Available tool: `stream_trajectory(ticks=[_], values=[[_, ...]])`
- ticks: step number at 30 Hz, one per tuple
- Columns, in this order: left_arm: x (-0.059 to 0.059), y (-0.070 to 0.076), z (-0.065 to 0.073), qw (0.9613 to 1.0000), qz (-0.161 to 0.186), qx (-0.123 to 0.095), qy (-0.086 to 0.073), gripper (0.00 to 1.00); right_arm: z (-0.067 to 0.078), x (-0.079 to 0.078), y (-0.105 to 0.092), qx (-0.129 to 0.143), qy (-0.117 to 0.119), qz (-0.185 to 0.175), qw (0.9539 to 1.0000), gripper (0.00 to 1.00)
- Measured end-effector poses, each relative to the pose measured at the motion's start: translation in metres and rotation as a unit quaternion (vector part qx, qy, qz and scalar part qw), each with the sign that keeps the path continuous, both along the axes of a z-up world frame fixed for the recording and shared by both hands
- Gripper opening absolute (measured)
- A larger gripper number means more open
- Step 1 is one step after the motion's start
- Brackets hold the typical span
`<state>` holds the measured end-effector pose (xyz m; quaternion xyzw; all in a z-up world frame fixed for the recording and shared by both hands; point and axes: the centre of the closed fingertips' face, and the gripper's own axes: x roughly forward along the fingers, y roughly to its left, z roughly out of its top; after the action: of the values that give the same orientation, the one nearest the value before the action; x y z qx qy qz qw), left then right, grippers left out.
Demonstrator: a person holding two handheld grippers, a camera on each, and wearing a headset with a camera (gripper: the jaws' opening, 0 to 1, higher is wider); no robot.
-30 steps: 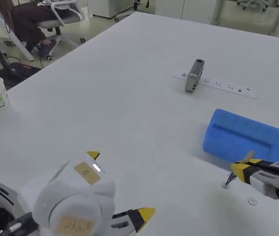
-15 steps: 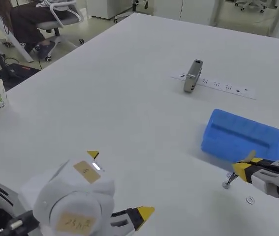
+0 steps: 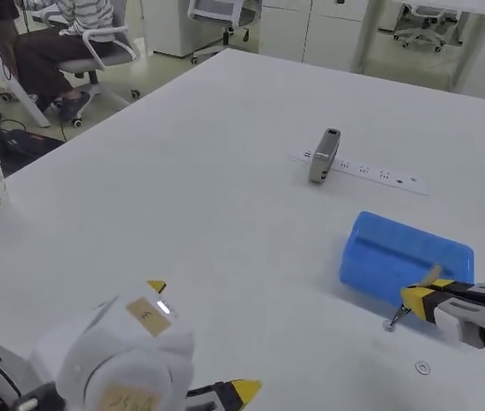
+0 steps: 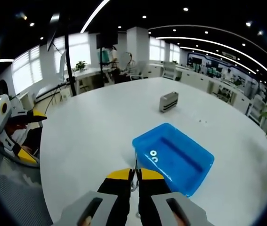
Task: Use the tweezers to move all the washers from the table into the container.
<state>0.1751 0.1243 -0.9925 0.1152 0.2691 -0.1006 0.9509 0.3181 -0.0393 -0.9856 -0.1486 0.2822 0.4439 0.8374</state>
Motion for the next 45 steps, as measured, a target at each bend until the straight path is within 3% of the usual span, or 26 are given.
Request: stream_trajectory(ticks=[13,27,35,45], values=[[-0.001,0.001,0.002,1.0000,0.000,0.001,-0.007,0.86,0.014,0.003,0.006,0.000,-0.011,0.000,0.9999,0.01],[-0.002,0.002,0.001,1.0000,0.001,0.001,-0.005,0.86,0.040,0.026,0.006,0.014,-0.032,-0.008,0.9994,0.00],[-0.002,0.002,-0.001,1.0000,0.000,0.003,-0.001,0.86,0.043,0.043,0.003,0.018,-0.040,-0.017,0.9989,0.00],[-0.002,0.001,-0.005,0.9999,-0.001,0.006,0.011,0.85,0.029,0.067,0.000,0.015,-0.040,-0.039,0.9983,0.00]])
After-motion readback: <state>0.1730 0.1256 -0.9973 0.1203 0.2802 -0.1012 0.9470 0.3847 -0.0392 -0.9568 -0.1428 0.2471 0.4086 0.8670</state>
